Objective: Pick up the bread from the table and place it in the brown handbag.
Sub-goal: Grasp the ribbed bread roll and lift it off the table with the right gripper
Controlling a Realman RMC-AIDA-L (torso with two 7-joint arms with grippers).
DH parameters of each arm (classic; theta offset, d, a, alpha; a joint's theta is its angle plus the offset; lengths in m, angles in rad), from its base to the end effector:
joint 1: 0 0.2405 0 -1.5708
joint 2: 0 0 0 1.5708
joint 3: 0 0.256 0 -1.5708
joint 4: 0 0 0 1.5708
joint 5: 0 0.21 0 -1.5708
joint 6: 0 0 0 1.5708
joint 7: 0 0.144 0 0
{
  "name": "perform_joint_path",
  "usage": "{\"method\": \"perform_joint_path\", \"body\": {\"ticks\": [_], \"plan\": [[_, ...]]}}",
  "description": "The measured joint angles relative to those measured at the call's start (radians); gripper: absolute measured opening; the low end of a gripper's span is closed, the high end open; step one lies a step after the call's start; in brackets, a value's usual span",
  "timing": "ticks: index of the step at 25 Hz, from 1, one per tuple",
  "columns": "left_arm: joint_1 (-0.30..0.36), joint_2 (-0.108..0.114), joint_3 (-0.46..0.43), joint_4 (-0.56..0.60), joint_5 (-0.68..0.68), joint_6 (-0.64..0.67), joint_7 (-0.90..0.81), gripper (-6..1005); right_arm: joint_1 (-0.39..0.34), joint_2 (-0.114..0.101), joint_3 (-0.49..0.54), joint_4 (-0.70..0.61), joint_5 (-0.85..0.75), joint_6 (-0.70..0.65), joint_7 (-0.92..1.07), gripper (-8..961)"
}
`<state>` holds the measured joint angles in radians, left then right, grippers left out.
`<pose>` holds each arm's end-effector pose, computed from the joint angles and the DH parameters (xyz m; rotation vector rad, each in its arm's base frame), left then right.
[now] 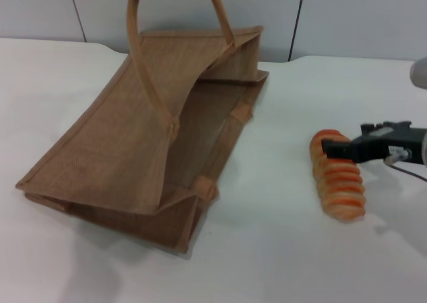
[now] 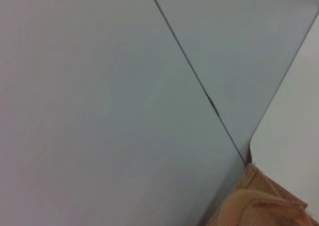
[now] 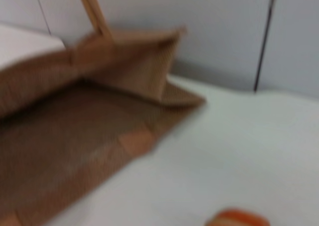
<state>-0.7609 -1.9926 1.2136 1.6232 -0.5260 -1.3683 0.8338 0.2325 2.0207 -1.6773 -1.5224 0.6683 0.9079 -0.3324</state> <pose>-0.0717 0.4195 0.1086 -2.3256 -0.1456 0.1648 0.2065 0.3416 -0.0069 -2.2541 0.9810 0.0573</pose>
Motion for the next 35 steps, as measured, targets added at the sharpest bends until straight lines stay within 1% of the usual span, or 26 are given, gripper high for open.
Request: {"method": "perform_joint_path", "body": {"ticks": [3, 9, 15, 23, 28, 35], "plan": [[-0.003, 0.0, 0.0, 0.001, 0.002, -0.005, 0.0, 121, 0.026, 0.0, 0.021, 0.032, -0.001, 0.065, -0.005, 881], [-0.025, 0.0, 0.007, 0.001, 0.042, -0.023, -0.016, 122, 0.079, 0.003, 0.016, 0.08, 0.003, 0.146, -0.029, 882], [-0.034, -0.004, 0.01, 0.002, 0.043, -0.031, -0.018, 122, 0.107, 0.004, 0.021, 0.102, 0.005, 0.175, -0.029, 887], [-0.039, -0.006, 0.011, 0.003, 0.044, -0.035, -0.018, 122, 0.176, 0.001, 0.049, 0.194, -0.003, 0.199, -0.03, 886], [-0.041, -0.01, 0.015, 0.003, 0.064, -0.043, -0.018, 122, 0.192, 0.002, 0.064, 0.198, -0.002, 0.208, -0.025, 886], [-0.051, -0.012, 0.055, 0.001, 0.088, -0.043, -0.025, 122, 0.196, 0.005, 0.154, 0.198, 0.005, 0.258, -0.011, 885]]}}
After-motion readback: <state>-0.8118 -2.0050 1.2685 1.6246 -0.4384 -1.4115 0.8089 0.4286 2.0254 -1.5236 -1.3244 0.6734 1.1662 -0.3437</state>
